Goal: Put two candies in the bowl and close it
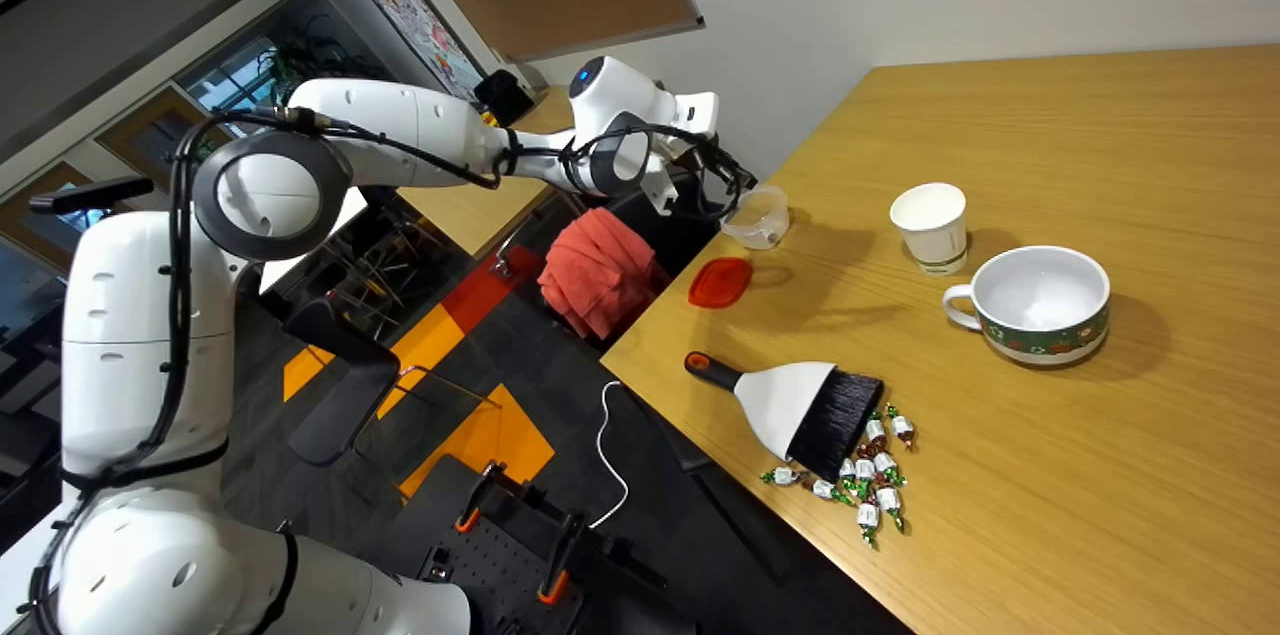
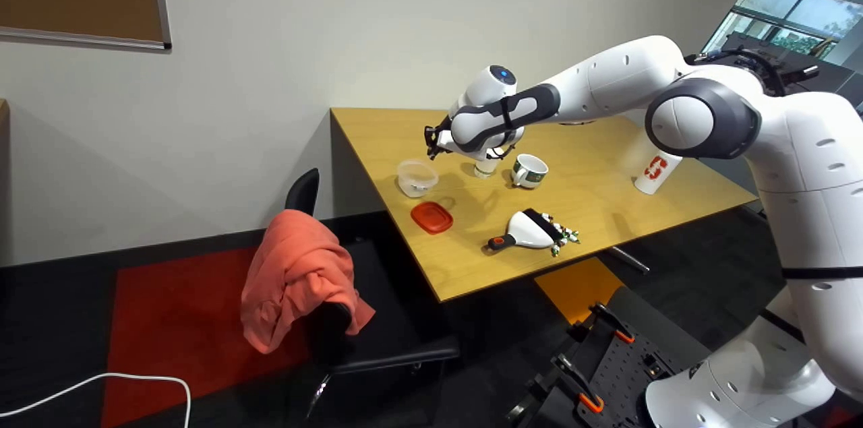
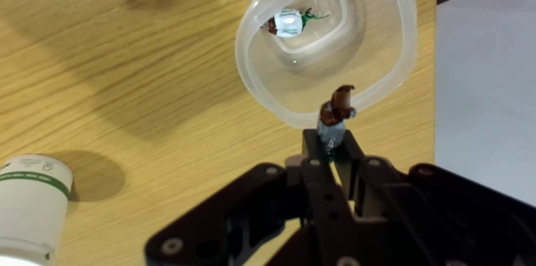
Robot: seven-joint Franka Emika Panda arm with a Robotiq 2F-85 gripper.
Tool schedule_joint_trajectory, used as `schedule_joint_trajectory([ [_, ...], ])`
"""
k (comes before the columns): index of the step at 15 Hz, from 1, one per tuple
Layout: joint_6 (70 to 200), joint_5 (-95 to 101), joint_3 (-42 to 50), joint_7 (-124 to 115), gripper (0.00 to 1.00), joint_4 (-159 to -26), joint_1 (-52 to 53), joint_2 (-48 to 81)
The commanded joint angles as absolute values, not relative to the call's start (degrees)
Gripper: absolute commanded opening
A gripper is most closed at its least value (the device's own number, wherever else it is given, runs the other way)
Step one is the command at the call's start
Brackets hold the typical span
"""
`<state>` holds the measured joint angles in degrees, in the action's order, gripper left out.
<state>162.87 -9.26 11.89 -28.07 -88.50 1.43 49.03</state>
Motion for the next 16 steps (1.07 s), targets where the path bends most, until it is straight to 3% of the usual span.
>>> schedule_joint_trajectory([
  [1, 160.1, -9.9, 10.0, -26.4, 0.03, -84.2, 0.4, 51.0],
  [2, 160.0, -10.0, 9.6, -26.2, 0.39, -83.9, 0.3, 51.2],
  [4, 159.6, -10.0, 9.1, -25.8, 0.47, -83.3, 0.2, 51.5],
  [10, 158.6, -9.7, 10.5, -27.0, 0.92, -86.9, 1.0, 48.4],
  [12, 160.0, -10.4, 10.2, -26.0, 1.0, -90.9, -0.1, 45.5],
  [16, 159.2, -12.3, 8.4, -22.9, 1.0, -100.4, -4.3, 37.4],
])
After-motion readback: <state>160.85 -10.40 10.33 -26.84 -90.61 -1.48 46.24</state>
